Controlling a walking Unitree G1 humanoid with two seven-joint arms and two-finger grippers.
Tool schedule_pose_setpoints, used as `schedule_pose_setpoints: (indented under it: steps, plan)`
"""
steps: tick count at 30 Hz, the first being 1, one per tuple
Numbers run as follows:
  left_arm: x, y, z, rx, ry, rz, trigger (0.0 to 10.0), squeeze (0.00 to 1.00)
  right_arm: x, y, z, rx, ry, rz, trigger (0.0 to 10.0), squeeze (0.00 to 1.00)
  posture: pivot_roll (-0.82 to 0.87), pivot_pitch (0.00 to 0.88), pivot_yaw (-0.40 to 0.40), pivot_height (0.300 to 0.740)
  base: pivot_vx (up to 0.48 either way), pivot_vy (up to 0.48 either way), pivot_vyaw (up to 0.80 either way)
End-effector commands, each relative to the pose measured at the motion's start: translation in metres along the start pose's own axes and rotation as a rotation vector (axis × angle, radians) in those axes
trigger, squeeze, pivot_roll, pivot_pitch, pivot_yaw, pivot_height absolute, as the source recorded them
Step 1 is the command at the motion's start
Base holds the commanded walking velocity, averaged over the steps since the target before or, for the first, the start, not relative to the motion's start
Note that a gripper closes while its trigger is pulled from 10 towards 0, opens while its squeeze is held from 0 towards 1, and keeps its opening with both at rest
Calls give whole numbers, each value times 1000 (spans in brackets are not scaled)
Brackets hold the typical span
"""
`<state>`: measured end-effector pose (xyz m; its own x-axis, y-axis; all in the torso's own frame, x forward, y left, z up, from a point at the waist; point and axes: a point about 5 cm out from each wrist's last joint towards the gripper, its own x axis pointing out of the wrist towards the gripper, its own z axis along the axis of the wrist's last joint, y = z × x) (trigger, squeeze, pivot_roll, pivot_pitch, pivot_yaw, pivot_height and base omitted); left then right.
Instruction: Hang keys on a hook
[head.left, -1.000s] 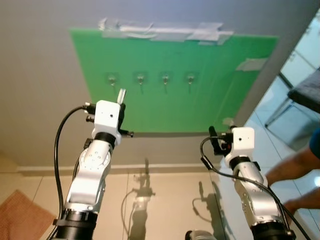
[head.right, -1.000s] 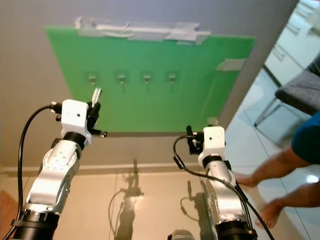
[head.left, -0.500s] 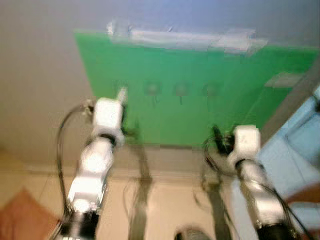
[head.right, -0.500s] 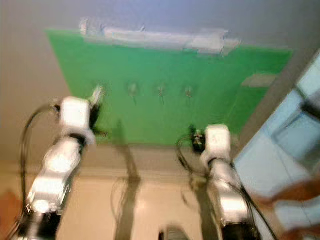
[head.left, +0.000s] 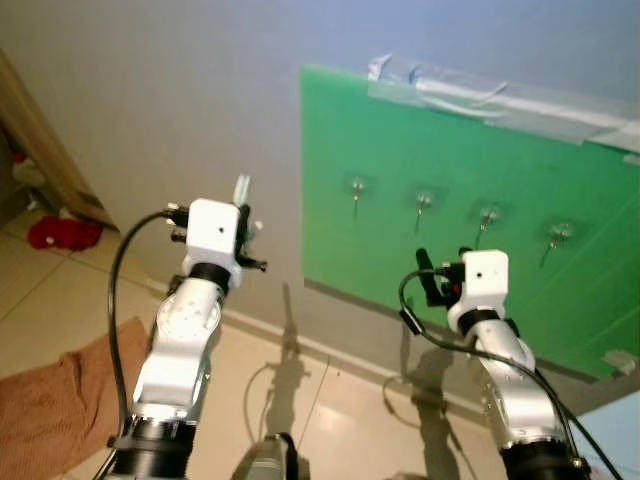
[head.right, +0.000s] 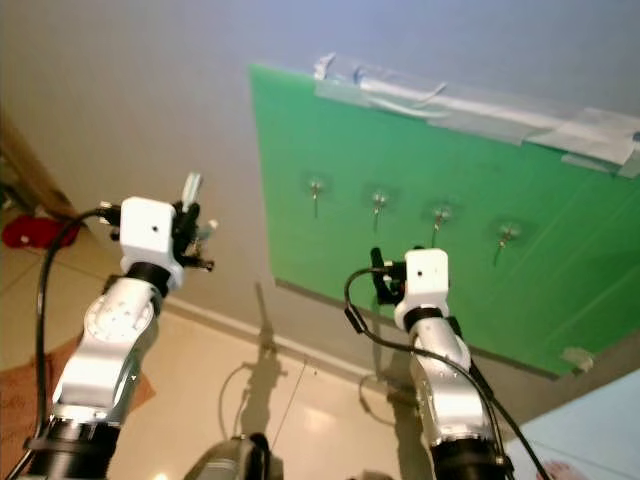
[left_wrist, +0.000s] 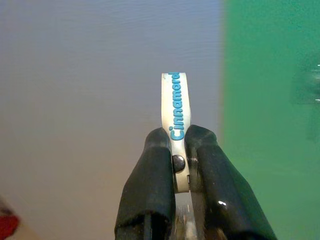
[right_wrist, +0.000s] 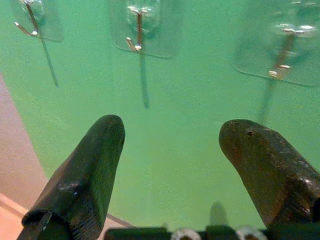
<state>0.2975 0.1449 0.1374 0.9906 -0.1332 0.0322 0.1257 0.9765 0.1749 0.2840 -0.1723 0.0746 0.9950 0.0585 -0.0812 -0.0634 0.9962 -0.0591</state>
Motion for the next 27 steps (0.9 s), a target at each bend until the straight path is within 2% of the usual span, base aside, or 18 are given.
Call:
schedule_pose_setpoints:
  steps: [1, 13, 25, 27]
  plan:
    - [1, 0, 4, 15, -19, -6, 0, 0, -1, -4, 0, 10, 0, -16, 10000, 153, -75, 62, 3, 740, 0, 0, 0]
    - [4, 2, 5, 55, -18, -2, 0, 0, -1, -2, -1, 7, 0, -11, 10000, 149, -76, 50, 8, 740, 0, 0, 0]
    - [3, -4, 4, 56, -18, -33, 0, 0, -2, -2, -2, 7, 1, -11, 10000, 149, -78, 53, 8, 740, 62, -428, 0]
    - [3, -4, 5, 41, -26, -38, 0, 0, -2, -2, -2, 8, 0, -10, 10000, 145, -78, 53, 8, 740, 0, 0, 0]
